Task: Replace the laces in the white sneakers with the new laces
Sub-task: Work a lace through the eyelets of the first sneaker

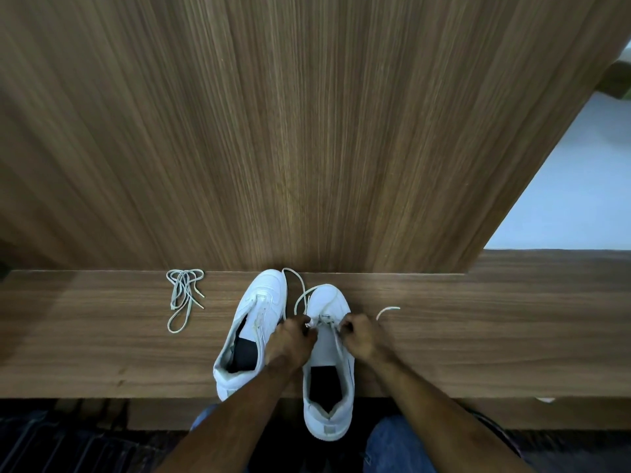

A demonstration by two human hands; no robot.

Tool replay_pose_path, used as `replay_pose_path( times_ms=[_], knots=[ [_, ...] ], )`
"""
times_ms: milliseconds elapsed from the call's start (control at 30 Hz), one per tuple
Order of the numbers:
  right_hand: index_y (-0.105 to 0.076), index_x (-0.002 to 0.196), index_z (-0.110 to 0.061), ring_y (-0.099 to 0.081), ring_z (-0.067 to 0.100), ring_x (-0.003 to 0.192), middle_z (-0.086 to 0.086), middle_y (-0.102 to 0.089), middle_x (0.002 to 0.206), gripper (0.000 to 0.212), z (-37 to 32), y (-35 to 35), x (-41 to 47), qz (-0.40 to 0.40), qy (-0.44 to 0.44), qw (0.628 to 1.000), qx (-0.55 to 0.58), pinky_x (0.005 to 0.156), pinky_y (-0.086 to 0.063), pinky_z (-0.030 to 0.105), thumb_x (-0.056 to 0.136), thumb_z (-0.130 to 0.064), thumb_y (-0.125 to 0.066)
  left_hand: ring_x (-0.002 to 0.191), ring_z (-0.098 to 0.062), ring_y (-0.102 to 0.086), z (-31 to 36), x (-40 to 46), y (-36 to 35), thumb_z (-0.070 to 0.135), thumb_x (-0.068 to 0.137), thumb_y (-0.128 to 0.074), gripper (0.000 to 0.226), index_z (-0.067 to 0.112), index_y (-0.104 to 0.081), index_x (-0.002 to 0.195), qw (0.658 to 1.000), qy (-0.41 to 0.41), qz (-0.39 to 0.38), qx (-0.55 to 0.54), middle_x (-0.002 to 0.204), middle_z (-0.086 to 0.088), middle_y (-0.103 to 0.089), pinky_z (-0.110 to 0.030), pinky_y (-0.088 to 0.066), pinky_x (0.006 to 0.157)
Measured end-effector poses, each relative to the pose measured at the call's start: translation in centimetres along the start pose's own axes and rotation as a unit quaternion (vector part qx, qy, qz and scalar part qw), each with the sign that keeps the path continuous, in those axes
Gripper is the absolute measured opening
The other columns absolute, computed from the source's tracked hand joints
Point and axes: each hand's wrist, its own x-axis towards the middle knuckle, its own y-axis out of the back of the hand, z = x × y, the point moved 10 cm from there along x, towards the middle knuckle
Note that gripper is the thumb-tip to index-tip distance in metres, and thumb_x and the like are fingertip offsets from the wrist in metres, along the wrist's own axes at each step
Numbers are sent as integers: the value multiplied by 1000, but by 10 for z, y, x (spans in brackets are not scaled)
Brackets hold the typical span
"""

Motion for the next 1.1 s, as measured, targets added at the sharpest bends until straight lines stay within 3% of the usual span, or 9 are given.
replay_pose_path(
  times_ms=[133, 267, 333, 433, 533, 600, 767, 933, 1100],
  knots=[
    [-64, 67, -28, -60, 5, 67, -15, -66, 70, 34, -13, 67, 1, 117, 29, 954, 273, 71, -45, 24, 86, 1, -58, 104, -31, -62, -3, 1, -2, 35, 88, -57, 30, 26, -63, 116, 1000, 7, -5, 1, 111, -7, -69, -35, -48, 84],
    [-61, 74, -14, -55, 10, 62, -9, -62, 63, 27, 4, 166, -6, 324, 57, 788, 520, 64, -47, 20, 88, 7, -54, 103, -33, -62, -5, 0, -3, 38, 86, -56, 30, 27, -64, 113, 1000, 23, -6, -2, 108, -9, -69, -36, -50, 85],
    [-59, 76, -15, -54, 8, 62, -7, -60, 65, 22, 21, 197, -10, 408, 56, 752, 515, 64, -47, 24, 90, 2, -56, 103, -33, -62, -8, 0, -3, 42, 85, -56, 34, 27, -64, 115, 999, 37, -7, -8, 109, -9, -68, -37, -51, 85],
    [-64, 88, -14, -61, 20, 82, 5, -64, 86, 8, 42, 201, -6, 438, 6, 827, 351, 81, -50, 40, 87, -7, -60, 101, -32, -63, -12, 1, -4, 45, 84, -56, 36, 25, -64, 113, 999, 51, -4, -17, 108, -8, -69, -37, -51, 86],
    [-55, 119, -13, -55, 37, 105, 16, -52, 116, 38, 54, 140, 10, 262, -86, 957, 94, 92, -47, 45, 81, -8, -61, 100, -31, -64, -15, 1, -5, 45, 84, -56, 34, 26, -64, 111, 998, 57, -2, -32, 106, -5, -70, -36, -51, 85],
    [-47, 130, -18, -53, 36, 112, 12, -45, 128, 54, 42, 90, 5, 154, -47, 987, 3, 92, -48, 43, 78, -8, -60, 100, -30, -64, -17, 2, -7, 46, 83, -57, 34, 25, -64, 109, 998, 60, -7, -31, 106, -4, -70, -36, -51, 85],
    [-50, 135, -22, -49, 20, 125, -1, -44, 140, 48, -1, -2, -10, -29, 92, 995, -14, 103, -41, 32, 87, -20, -56, 103, -33, -62, -18, 4, -7, 43, 83, -60, 37, 22, -65, 113, 997, 70, -14, -20, 111, -9, -68, -36, -50, 86],
    [-68, 99, -24, -62, 24, 103, -2, -66, 110, 19, -9, 6, -8, 9, 82, 995, -53, 81, -48, 31, 88, -21, -52, 106, -34, -61, -18, 2, -7, 45, 81, -61, 43, 20, -65, 116, 996, 81, -16, -16, 114, -9, -68, -36, -50, 88],
    [-70, 78, -27, -65, 22, 97, -3, -73, 96, 26, 29, 74, 3, 95, -22, 994, 49, 82, -50, 29, 82, -9, -53, 109, -31, -60, -11, 4, -8, 38, 87, -58, 34, 28, -64, 118, 998, 43, -38, 5, 116, -7, -67, -35, -48, 91]
  ],
)
